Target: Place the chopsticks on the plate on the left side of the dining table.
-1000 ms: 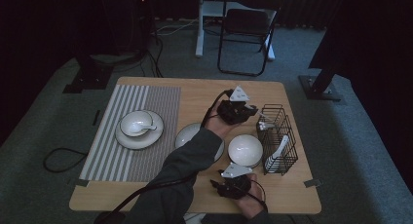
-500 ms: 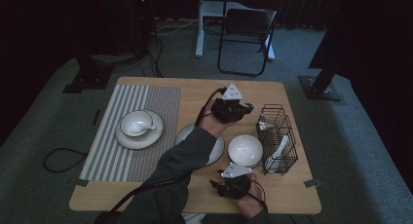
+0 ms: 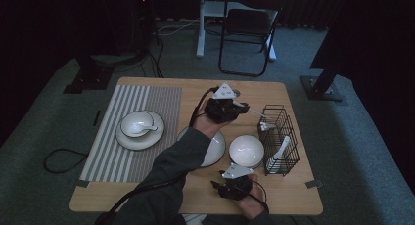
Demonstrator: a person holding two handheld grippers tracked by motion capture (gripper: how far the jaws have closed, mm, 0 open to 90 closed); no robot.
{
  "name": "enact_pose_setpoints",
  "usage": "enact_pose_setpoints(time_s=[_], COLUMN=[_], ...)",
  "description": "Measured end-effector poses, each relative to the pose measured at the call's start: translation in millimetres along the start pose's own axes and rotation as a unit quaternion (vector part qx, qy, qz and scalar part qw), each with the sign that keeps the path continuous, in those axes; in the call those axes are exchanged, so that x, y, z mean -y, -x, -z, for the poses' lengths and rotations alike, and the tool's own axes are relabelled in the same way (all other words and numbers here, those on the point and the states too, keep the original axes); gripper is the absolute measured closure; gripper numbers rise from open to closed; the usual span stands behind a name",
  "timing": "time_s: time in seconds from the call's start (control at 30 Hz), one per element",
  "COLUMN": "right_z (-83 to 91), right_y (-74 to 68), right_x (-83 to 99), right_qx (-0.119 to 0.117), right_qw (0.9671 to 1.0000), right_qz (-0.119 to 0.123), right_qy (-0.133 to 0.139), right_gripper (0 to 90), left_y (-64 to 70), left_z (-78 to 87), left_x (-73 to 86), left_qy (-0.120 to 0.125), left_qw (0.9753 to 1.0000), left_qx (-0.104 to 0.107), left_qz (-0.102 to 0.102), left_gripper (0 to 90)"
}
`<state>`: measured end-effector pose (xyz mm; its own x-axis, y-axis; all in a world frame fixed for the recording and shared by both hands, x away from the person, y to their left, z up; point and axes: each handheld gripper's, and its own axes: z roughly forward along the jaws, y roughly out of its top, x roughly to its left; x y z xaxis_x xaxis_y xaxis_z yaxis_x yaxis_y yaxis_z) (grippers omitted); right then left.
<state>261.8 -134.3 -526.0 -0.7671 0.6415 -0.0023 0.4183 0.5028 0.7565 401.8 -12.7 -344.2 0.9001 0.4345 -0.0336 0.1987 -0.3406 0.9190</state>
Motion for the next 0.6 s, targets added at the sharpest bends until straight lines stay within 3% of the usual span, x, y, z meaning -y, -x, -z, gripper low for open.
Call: enact_pose_setpoints(time_s=[0.6], right_z=[-0.1], right_y=[0.4], right_x=[-0.1], right_qx=[-0.001], right_qw=[1.0], right_qz=[0.0], right_qy=[0.0], right_gripper=[49.3], left_y=[1.2], left_z=[29.0], left_x=[-9.6], left_qy=[0.018], left_qw=[0.9998], left_qx=[0.005], left_qz=[-0.012], left_gripper=[84.9])
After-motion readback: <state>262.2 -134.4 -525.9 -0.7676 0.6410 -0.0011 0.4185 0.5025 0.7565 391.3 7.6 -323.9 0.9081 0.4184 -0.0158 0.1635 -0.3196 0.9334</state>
